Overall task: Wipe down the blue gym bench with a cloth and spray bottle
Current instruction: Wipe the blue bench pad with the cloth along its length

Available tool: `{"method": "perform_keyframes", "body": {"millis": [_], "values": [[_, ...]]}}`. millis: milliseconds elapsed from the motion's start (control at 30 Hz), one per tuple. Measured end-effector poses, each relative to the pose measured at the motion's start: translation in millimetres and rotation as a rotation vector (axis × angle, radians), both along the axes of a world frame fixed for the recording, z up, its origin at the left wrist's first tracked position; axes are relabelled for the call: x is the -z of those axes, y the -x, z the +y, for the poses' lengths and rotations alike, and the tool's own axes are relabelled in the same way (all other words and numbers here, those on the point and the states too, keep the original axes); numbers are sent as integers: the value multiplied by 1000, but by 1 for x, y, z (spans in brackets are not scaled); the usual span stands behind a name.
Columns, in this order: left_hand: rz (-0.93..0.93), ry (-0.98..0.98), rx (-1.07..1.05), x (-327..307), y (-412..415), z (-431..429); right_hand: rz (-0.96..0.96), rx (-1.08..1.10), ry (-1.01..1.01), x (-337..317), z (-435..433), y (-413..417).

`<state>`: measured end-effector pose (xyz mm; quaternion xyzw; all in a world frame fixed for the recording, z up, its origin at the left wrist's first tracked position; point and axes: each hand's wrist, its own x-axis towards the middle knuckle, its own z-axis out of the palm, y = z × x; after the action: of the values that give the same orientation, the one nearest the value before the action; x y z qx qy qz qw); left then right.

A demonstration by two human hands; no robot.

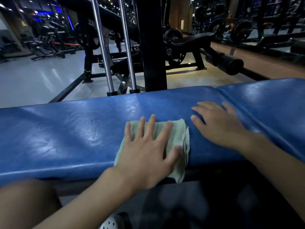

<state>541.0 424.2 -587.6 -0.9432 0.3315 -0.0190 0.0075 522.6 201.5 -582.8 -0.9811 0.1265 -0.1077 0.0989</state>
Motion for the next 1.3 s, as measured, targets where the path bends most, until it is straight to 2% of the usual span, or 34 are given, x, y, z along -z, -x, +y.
{"method": "perform_keyframes", "body": {"millis": [133,267,500,667,833,1167,1300], "values": [[-5,-23,40,3,-13,-2,-1,-68,-40,3,8,-5],[129,-47,-7,-3,-79,-24,98,-90,-25,8,9,-9],[112,-66,-123,-3,-204,-76,96,-78,21,11,9,-10],[143,-49,-153,-11,-237,-89,83,-71,35,11,9,-10],[118,-65,-120,-2,-197,-65,88,-79,28,11,9,-11],[37,-44,-28,0,-23,21,93,-70,25,6,12,-6],[42,-29,-54,0,-11,25,-29,-94,-36,-3,19,-7]]}}
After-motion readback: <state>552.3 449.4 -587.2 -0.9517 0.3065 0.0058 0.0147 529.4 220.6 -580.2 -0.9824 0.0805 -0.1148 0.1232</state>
